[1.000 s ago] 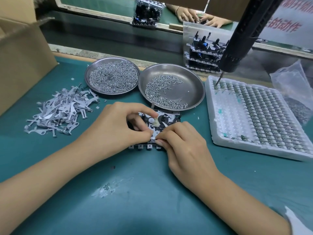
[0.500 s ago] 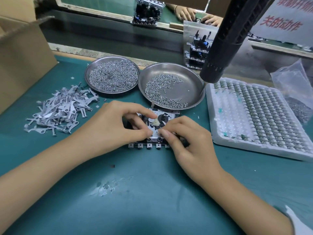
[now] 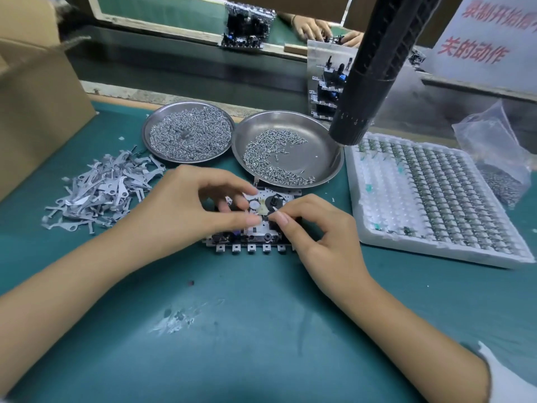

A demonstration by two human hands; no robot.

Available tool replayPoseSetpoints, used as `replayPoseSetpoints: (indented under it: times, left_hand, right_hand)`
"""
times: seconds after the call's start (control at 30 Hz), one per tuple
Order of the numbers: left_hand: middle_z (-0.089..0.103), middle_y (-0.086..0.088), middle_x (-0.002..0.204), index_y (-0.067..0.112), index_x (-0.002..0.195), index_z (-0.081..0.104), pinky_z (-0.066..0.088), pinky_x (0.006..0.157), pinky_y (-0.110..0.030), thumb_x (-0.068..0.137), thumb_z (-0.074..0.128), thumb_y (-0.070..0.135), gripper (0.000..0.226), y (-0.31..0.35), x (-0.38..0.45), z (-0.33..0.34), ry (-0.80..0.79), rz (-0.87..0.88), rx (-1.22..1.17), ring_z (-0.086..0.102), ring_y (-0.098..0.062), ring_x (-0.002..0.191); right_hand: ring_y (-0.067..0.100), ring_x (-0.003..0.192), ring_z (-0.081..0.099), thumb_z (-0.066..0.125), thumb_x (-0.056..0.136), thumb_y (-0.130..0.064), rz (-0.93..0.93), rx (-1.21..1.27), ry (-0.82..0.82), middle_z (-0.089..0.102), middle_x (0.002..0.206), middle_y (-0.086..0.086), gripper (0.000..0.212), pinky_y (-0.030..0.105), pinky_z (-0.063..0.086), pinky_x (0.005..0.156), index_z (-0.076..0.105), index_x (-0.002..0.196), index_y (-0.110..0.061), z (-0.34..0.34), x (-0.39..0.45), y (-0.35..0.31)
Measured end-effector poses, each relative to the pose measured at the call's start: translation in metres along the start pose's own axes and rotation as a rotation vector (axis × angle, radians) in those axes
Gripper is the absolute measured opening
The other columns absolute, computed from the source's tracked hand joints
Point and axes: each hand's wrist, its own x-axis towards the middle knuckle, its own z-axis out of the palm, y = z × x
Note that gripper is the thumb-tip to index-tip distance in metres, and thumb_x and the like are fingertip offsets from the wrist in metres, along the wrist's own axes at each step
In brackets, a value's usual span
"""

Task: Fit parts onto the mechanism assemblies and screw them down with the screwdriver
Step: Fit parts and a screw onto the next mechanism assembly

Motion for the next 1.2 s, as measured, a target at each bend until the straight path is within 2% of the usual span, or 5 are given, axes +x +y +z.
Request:
replayPoseSetpoints:
  times: [0.17, 0.33, 0.57, 1.0, 1.2]
  left_hand:
    - [0.068, 0.006, 0.092, 0.021, 0.106, 0.071, 0.038, 0.075, -0.007, 0.09, 0.064, 0.023, 0.018, -0.015, 0.031, -0.021, 0.417, 0.056, 0.374, 0.057, -0.002, 0.079]
    - [0.063, -0.014, 0.122, 0.017, 0.129, 0.059, 0.042, 0.096, -0.039, 0.092, 0.062, 0.024, 0.038, -0.033, 0.073, -0.032, 0.221, -0.201, 0.727, 0.053, -0.033, 0.116]
    - [0.072, -0.007, 0.1, 0.023, 0.096, 0.075, 0.047, 0.083, -0.036, 0.086, 0.068, 0.024, 0.012, -0.034, 0.077, -0.027, 0.402, -0.202, 0.728, 0.06, -0.033, 0.1]
    - [0.073, -0.006, 0.092, 0.018, 0.093, 0.074, 0.049, 0.079, -0.038, 0.085, 0.07, 0.027, 0.013, -0.037, 0.061, -0.028, 0.576, -0.099, 0.577, 0.063, -0.03, 0.092]
    - [0.064, 0.001, 0.082, 0.018, 0.084, 0.069, 0.031, 0.069, -0.031, 0.085, 0.068, 0.03, 0.012, -0.036, 0.055, -0.027, 0.587, -0.048, 0.662, 0.05, -0.022, 0.074]
  right_hand:
    - [0.012, 0.077, 0.058, 0.065, 0.087, -0.008, 0.014, 0.03, 0.028, 0.066, 0.078, 0.004, 0.01, 0.022, 0.045, 0.071, 0.072, 0.08, -0.008, -0.001, 0.0, 0.001]
    - [0.009, 0.076, 0.057, 0.067, 0.087, -0.008, 0.033, 0.043, 0.032, 0.065, 0.078, 0.001, 0.011, 0.019, 0.045, 0.07, 0.072, 0.079, -0.012, 0.0, 0.001, 0.003]
    - [0.012, 0.075, 0.059, 0.067, 0.087, -0.012, 0.039, 0.065, 0.04, 0.065, 0.076, 0.001, 0.01, 0.025, 0.046, 0.07, 0.072, 0.078, -0.009, 0.0, 0.003, 0.004]
    - [0.008, 0.075, 0.058, 0.068, 0.086, -0.009, 0.042, 0.067, 0.048, 0.065, 0.076, -0.004, 0.011, 0.021, 0.045, 0.069, 0.073, 0.077, -0.012, 0.0, 0.003, 0.003]
    - [0.009, 0.075, 0.059, 0.067, 0.087, -0.01, 0.007, 0.042, 0.059, 0.064, 0.077, -0.005, 0.011, 0.023, 0.046, 0.069, 0.072, 0.077, -0.012, 0.0, 0.003, 0.005]
